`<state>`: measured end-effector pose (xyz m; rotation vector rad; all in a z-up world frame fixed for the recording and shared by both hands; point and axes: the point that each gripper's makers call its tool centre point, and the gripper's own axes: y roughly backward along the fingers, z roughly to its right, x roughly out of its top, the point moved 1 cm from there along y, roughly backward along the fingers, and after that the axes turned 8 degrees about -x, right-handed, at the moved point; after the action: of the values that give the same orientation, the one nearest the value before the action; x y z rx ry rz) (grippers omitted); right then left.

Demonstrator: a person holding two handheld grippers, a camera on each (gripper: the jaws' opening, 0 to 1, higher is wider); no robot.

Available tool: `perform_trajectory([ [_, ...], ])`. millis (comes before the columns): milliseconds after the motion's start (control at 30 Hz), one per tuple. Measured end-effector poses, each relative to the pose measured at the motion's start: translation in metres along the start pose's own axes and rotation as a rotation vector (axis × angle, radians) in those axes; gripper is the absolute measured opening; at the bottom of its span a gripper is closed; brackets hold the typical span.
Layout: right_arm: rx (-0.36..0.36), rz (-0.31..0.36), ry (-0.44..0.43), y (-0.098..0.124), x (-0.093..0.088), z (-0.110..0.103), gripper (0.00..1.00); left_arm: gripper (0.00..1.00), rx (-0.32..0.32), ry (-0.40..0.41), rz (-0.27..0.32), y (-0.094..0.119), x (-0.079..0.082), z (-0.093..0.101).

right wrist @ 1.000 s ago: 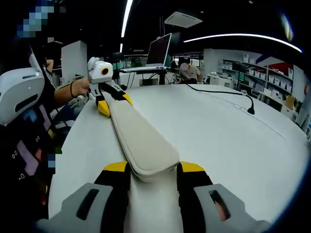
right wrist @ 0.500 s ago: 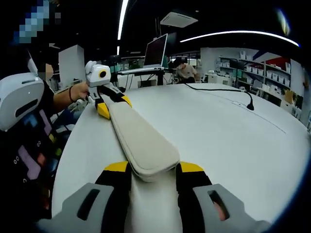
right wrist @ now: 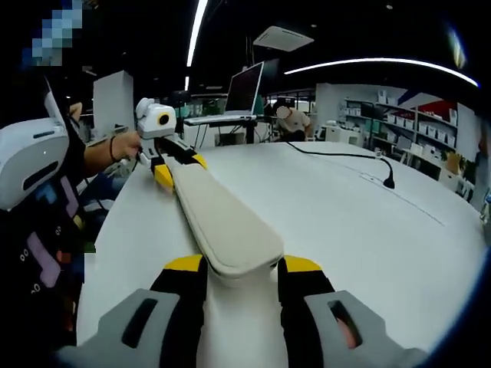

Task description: Arrange the utensils inside the cutlery case until each visible utensil rests in its matching compartment.

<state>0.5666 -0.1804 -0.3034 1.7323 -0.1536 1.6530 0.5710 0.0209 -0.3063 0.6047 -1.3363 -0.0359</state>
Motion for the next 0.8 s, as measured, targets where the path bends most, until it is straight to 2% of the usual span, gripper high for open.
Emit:
perform_trajectory([
  [300,-0.033,0.026,0.005,0.009,0.013,0.011,0.37,0.50,-0.004,-0.043,0.020,-0.001,0.021,-0.005],
  [800,-0.110,0.081,0.030,0.020,0.038,0.043,0.37,0.51,-0.013,-0.093,0.061,-0.017,0.062,-0.029],
])
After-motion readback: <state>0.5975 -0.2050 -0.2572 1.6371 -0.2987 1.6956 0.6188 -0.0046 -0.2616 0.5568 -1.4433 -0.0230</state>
